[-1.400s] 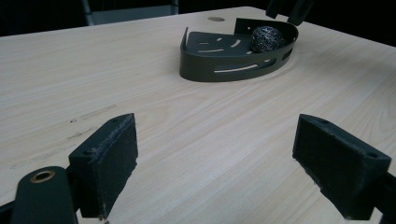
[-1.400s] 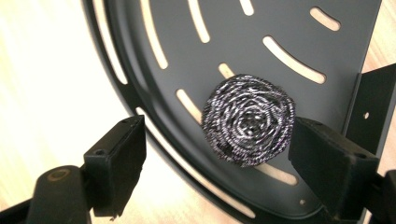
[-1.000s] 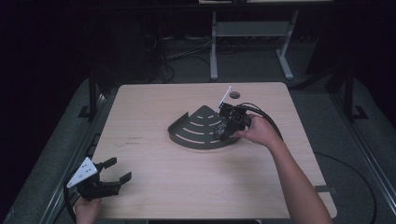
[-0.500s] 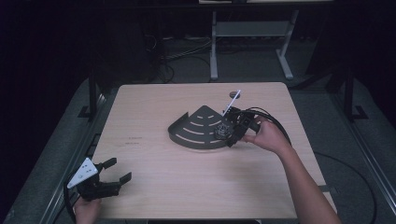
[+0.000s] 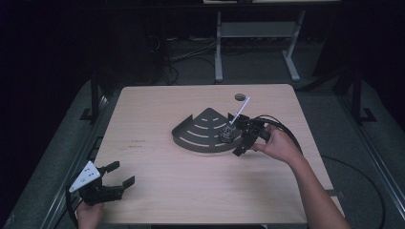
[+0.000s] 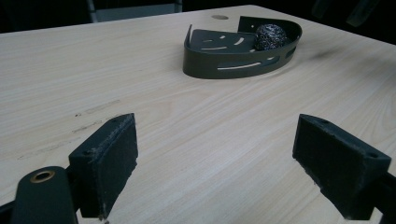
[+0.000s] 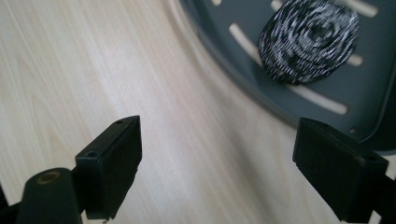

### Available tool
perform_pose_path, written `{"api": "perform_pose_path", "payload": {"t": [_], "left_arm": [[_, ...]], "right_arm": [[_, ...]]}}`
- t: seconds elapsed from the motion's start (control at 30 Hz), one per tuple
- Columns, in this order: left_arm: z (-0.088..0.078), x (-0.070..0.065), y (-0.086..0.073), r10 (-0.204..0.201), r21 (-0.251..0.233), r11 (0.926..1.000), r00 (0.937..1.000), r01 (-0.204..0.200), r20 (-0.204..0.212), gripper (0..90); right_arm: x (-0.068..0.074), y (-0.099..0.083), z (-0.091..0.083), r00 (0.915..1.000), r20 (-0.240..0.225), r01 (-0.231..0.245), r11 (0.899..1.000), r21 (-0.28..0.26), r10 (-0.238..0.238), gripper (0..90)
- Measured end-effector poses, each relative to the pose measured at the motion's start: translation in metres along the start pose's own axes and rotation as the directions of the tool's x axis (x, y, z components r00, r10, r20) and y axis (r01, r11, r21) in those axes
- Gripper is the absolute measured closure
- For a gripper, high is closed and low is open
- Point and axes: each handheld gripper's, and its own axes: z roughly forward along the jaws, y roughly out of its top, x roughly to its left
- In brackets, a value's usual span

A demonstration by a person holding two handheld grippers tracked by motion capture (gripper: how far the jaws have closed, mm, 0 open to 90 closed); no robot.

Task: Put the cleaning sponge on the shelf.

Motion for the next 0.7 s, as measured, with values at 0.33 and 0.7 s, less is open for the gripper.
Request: {"api": "perform_pose_path", "payload": {"t": [0.33,0.7], "left_arm": [[-0.001,0.000,0.000,-0.003,-0.004,1.0000,1.0000,0.003,0.000,13.3],[-0.001,0.000,0.000,-0.003,-0.005,1.0000,1.0000,0.003,-0.001,13.3]], "right_arm": [[0.002,-0.009,-0.001,1.0000,0.007,-0.005,1.000,-0.029,0.005,15.5],[0.001,-0.018,-0.003,0.9998,0.016,-0.014,1.000,-0.017,0.014,15.5]]}}
